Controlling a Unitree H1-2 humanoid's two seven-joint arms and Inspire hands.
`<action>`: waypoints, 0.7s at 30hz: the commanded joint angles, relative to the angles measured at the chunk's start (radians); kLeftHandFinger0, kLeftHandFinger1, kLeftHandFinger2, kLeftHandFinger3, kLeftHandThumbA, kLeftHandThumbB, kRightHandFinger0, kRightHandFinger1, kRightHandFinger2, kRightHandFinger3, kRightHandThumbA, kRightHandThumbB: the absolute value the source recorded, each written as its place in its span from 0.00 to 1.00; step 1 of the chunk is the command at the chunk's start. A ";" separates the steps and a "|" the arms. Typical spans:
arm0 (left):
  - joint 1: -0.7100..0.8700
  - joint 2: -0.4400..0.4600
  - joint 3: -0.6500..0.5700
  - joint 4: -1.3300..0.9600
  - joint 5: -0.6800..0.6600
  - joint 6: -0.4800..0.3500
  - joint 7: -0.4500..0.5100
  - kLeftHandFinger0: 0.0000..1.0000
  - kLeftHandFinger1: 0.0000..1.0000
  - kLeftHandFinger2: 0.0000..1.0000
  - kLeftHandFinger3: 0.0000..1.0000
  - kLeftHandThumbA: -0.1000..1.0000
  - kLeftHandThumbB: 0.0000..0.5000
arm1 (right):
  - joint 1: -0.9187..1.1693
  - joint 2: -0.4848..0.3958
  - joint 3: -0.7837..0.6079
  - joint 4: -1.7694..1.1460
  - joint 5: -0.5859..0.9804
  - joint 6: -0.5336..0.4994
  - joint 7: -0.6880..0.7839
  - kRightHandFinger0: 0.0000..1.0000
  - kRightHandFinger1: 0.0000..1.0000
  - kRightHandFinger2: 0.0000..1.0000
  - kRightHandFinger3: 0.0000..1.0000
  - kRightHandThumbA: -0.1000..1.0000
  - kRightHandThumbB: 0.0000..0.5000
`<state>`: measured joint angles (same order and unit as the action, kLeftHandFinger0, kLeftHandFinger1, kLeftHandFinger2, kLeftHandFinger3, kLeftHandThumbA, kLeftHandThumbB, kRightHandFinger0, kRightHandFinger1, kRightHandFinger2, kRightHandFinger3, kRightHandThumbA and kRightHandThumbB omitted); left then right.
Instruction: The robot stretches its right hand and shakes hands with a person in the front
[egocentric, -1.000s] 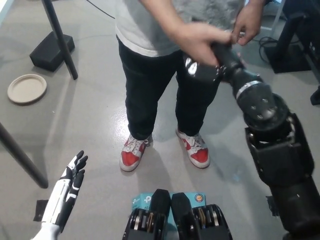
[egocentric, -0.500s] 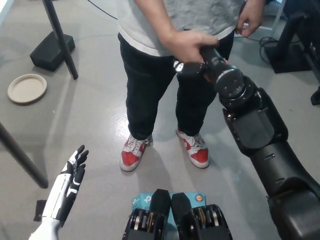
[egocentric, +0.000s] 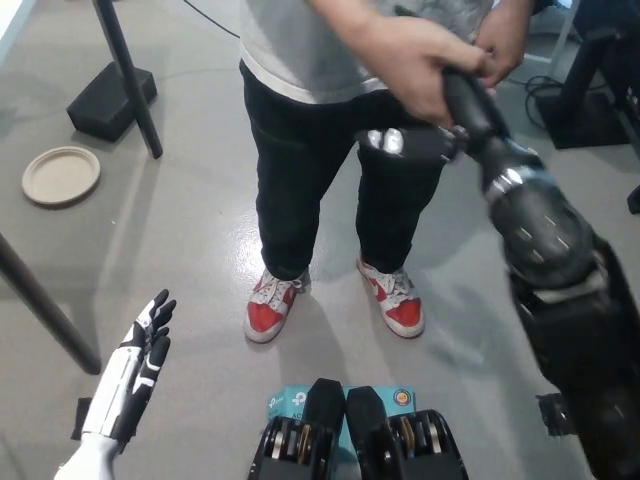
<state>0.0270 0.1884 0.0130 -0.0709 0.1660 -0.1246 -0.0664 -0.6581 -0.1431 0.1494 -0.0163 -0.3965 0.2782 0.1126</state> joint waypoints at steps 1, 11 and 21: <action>-0.004 0.016 -0.002 -0.026 -0.004 -0.009 -0.006 1.00 1.00 1.00 1.00 1.00 0.31 | 0.112 -0.072 -0.054 -0.076 0.033 -0.007 0.010 1.00 1.00 1.00 1.00 1.00 0.88; -0.009 0.010 -0.006 0.000 0.000 -0.025 0.002 1.00 1.00 1.00 1.00 1.00 0.30 | 0.348 -0.092 -0.205 -0.031 0.194 -0.045 0.007 1.00 1.00 1.00 1.00 1.00 0.71; -0.010 0.005 0.009 0.022 -0.027 -0.047 0.010 1.00 1.00 1.00 1.00 1.00 0.26 | 0.453 -0.003 -0.281 0.166 0.397 -0.276 0.030 1.00 1.00 1.00 1.00 1.00 0.54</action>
<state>0.0244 0.1886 0.0146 -0.0471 0.1592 -0.1318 -0.0654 -0.2014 -0.1809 -0.0953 0.1053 -0.1570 0.1653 0.1174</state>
